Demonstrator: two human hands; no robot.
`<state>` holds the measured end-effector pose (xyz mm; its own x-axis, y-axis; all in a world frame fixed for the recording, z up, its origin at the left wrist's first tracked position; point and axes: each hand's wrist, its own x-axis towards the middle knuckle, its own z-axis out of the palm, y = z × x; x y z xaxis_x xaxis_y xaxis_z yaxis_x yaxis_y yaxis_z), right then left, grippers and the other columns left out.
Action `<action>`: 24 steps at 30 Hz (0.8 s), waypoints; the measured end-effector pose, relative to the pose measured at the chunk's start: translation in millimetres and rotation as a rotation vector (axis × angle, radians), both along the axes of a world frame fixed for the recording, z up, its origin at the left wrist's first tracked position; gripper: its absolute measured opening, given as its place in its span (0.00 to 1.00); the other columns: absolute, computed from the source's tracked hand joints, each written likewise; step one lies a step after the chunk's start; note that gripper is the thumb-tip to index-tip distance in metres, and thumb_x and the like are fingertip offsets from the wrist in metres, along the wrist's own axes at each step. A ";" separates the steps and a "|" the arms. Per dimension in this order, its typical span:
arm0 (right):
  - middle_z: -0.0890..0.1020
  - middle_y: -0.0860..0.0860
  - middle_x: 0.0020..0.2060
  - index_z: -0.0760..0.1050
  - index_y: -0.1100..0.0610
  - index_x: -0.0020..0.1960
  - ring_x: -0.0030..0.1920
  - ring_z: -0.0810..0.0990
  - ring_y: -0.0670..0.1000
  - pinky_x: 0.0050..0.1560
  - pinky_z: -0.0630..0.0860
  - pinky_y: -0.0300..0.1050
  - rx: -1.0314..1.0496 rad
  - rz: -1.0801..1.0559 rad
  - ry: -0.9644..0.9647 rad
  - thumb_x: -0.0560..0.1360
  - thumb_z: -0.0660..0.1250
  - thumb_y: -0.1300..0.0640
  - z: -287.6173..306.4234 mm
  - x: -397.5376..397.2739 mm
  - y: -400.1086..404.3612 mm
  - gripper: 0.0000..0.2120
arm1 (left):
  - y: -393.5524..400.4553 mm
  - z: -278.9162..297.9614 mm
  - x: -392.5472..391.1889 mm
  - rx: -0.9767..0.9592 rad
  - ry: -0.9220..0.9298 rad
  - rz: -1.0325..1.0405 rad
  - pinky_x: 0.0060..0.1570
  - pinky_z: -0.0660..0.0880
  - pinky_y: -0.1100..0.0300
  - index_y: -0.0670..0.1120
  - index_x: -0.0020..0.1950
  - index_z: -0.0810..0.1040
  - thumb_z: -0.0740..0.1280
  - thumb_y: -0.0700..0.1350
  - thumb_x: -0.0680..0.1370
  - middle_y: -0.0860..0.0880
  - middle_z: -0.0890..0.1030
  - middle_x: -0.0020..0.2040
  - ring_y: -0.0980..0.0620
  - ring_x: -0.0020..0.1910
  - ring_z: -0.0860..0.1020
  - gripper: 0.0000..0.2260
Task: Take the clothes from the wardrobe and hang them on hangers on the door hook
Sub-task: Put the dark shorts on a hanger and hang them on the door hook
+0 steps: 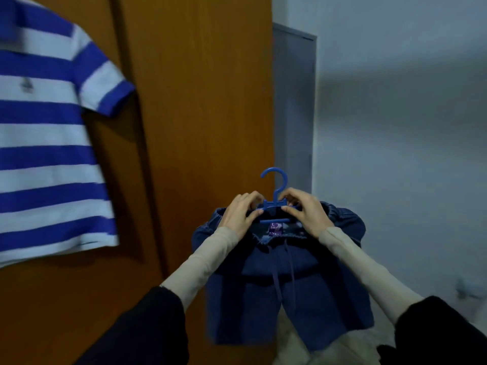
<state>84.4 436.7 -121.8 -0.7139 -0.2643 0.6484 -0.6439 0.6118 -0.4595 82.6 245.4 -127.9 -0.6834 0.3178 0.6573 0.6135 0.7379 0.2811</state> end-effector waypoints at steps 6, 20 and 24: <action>0.78 0.54 0.41 0.75 0.57 0.49 0.40 0.73 0.51 0.44 0.69 0.40 0.042 0.128 0.024 0.72 0.68 0.65 -4.7 5.1 -106.4 0.08 | -103.5 -6.1 32.2 -0.005 0.002 0.157 0.42 0.61 0.63 0.46 0.54 0.72 0.64 0.43 0.77 0.49 0.77 0.48 0.54 0.45 0.67 0.07; 0.80 0.55 0.48 0.75 0.59 0.51 0.48 0.77 0.52 0.53 0.73 0.46 0.028 0.415 0.120 0.73 0.67 0.63 22.1 17.0 -294.6 0.08 | -272.5 24.7 98.8 0.034 0.053 0.481 0.47 0.69 0.57 0.47 0.54 0.74 0.66 0.44 0.76 0.49 0.74 0.42 0.52 0.44 0.70 0.07; 0.80 0.54 0.46 0.75 0.57 0.51 0.47 0.77 0.52 0.52 0.74 0.48 -0.012 0.476 0.200 0.72 0.68 0.63 59.6 7.8 -331.1 0.08 | -305.5 61.9 103.9 0.015 0.173 0.524 0.44 0.66 0.58 0.46 0.54 0.76 0.67 0.43 0.75 0.51 0.71 0.38 0.52 0.41 0.69 0.08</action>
